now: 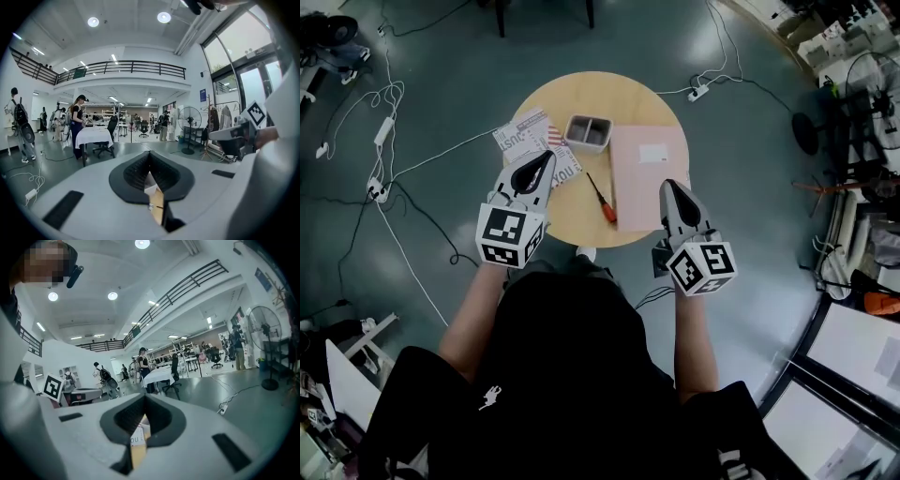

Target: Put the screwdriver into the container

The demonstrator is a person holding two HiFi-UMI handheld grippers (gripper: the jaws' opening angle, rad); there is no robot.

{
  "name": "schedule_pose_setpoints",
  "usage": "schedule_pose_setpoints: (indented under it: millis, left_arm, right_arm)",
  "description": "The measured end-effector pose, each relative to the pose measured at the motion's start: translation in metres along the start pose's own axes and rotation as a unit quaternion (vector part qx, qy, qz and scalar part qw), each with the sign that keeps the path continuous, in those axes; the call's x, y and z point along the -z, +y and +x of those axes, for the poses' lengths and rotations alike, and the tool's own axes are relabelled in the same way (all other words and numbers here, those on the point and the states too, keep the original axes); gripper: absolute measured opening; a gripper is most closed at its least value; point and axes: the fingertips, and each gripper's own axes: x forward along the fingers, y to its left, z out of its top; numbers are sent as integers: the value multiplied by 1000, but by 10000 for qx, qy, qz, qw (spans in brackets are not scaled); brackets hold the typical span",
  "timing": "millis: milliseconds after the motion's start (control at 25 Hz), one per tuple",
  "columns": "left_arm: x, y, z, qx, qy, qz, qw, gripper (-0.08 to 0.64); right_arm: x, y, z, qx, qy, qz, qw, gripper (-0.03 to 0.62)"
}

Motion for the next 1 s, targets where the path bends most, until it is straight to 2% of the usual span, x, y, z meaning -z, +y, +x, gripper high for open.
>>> schedule_pose_setpoints:
  millis: [240, 440, 640, 840, 1000]
  left_arm:
    - [6, 5, 16, -148, 107, 35, 9998, 2]
    - [24, 8, 33, 56, 299, 149, 9994, 3]
    - [52, 9, 56, 667, 685, 215, 9952, 3]
    - [71, 9, 83, 1462, 989, 349, 9837, 3]
    - [80, 9, 102, 1875, 1124, 540, 9743, 3]
  right_arm:
    - [14, -12, 18, -142, 285, -42, 9995, 2]
    - [43, -16, 33, 19, 637, -86, 9979, 2]
    - [83, -14, 49, 323, 1141, -75, 9929, 2]
    - [126, -16, 57, 783, 1651, -94, 9831, 2]
    - [161, -17, 60, 1109, 2090, -223, 9714, 2]
